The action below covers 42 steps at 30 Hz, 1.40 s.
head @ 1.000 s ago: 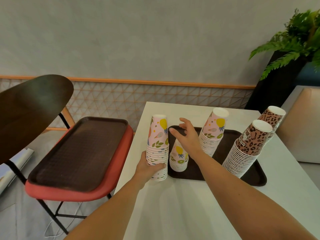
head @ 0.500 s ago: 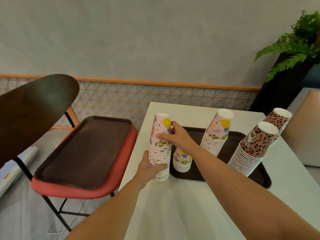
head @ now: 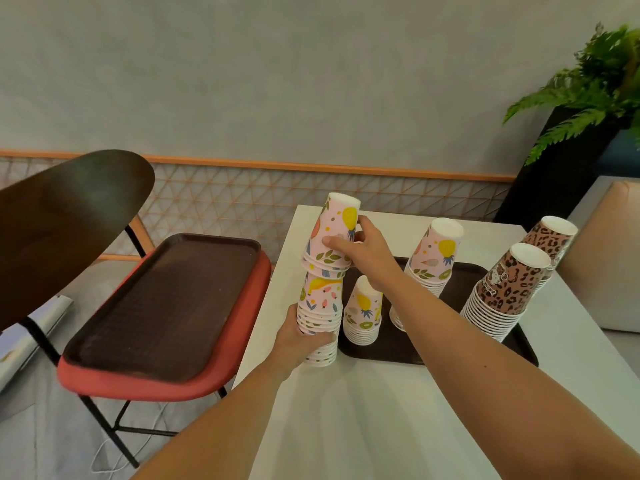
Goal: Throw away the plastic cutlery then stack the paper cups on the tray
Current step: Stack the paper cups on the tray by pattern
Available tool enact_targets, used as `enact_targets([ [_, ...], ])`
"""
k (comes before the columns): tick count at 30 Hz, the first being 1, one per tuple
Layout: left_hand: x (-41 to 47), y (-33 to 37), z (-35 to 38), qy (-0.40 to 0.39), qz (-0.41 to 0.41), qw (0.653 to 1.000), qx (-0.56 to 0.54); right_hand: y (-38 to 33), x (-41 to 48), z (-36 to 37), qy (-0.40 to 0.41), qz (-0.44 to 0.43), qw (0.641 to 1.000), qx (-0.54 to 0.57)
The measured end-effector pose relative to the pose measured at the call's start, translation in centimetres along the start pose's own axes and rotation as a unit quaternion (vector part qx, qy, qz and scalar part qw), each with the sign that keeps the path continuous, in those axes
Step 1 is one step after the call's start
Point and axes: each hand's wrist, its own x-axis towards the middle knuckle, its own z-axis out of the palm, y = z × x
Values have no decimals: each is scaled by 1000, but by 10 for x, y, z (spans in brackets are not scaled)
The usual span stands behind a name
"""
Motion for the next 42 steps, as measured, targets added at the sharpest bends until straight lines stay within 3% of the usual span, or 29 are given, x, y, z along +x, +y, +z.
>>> enact_targets([
  [13, 2, -6, -2, 5, -22, 1000, 8, -10, 4, -36, 112, -59, 991, -43],
  [28, 4, -3, -3, 7, -22, 1000, 5, 70, -24, -39, 101, 48, 987, -113],
  [34, 4, 1, -2, 9, -15, 1000, 1, 45, -19, -33, 125, -11, 985, -118],
  [38, 5, 4, 0, 10, -8, 1000, 3, 30, -18, -19, 104, -64, 981, -149],
  [42, 2, 10, 2, 7, 5, 1000, -8, 24, -16, -3, 18, -32, 985, -170],
])
